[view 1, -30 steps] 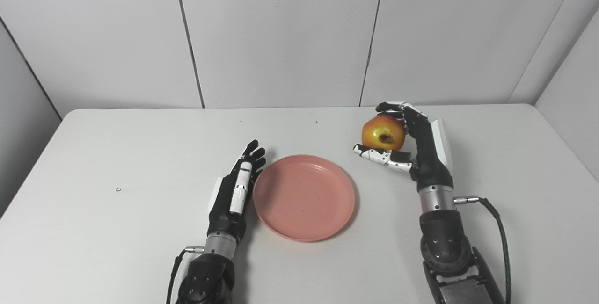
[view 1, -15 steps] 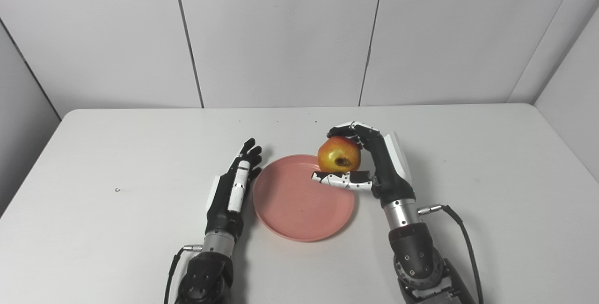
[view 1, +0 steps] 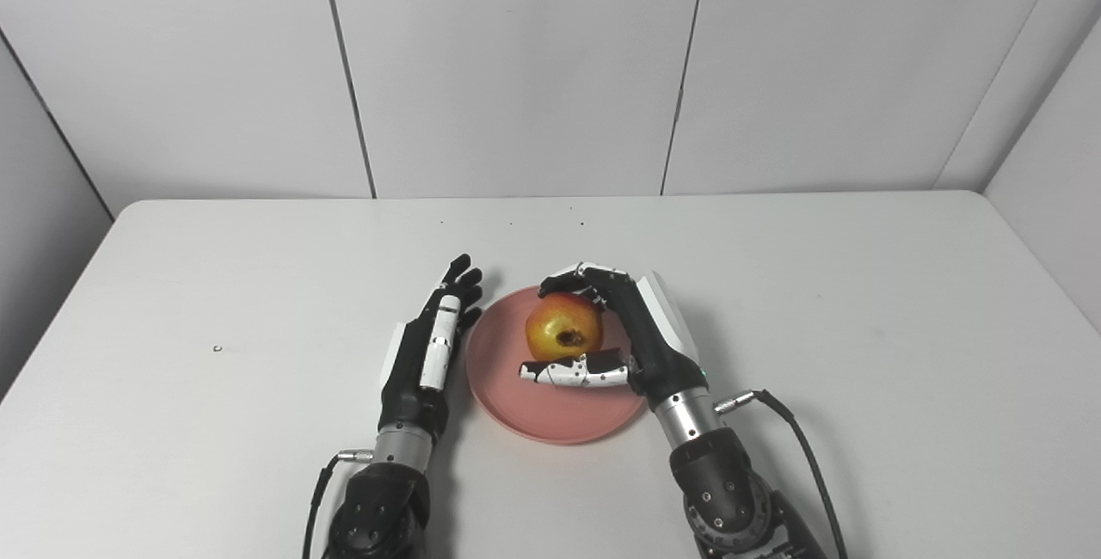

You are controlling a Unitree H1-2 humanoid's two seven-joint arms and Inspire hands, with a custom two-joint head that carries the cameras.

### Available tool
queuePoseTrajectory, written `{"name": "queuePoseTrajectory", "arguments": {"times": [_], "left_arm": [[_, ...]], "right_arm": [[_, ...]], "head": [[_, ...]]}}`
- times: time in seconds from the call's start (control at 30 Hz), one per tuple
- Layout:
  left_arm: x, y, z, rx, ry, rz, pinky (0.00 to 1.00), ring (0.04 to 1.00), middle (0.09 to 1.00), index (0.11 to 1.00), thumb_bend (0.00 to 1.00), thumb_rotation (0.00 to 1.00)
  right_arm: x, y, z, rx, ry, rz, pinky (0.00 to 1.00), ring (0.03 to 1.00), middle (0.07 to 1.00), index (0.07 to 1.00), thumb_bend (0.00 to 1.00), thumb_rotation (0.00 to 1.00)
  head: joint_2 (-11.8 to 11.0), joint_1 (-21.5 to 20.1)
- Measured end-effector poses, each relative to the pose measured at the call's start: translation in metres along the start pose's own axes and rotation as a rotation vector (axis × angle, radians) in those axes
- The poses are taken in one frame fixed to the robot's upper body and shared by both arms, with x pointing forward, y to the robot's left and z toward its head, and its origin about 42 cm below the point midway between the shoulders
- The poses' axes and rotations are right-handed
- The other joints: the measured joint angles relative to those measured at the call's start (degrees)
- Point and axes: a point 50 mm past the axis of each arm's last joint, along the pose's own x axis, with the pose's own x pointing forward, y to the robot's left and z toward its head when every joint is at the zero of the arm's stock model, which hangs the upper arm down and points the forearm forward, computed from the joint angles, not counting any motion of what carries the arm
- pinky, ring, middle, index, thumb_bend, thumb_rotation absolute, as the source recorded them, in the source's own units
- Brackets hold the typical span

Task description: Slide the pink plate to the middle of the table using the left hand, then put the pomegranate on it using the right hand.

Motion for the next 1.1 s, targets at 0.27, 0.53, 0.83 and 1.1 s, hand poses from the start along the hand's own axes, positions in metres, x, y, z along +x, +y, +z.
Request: {"name": "queuePoseTrajectory", "arguments": {"times": [0.27,0.53,0.83,1.1], "left_arm": [[0.0,0.0,0.0,0.015,-0.001,0.0,0.89,0.918,0.916,0.887,0.27,1.0],[0.0,0.0,0.0,0.015,-0.001,0.0,0.89,0.916,0.913,0.884,0.27,1.0],[0.0,0.0,0.0,0.015,-0.002,0.0,0.91,0.928,0.92,0.887,0.26,1.0],[0.0,0.0,0.0,0.013,-0.002,-0.002,0.91,0.923,0.918,0.883,0.26,1.0]], "right_arm": [[-0.002,0.008,-0.006,-0.037,0.003,0.035,0.34,0.39,0.488,0.553,0.5,0.0],[-0.004,0.01,-0.013,-0.074,0.005,0.055,0.31,0.396,0.495,0.528,0.51,0.0],[-0.005,0.008,-0.011,-0.12,-0.014,0.065,0.64,0.71,0.713,0.499,0.5,0.15],[-0.006,0.009,-0.011,-0.148,-0.048,0.078,0.69,0.763,0.756,0.499,0.5,0.16]], "head": [[0.0,-0.1],[0.1,-0.2],[0.3,-0.1],[0.4,-0.2]]}}
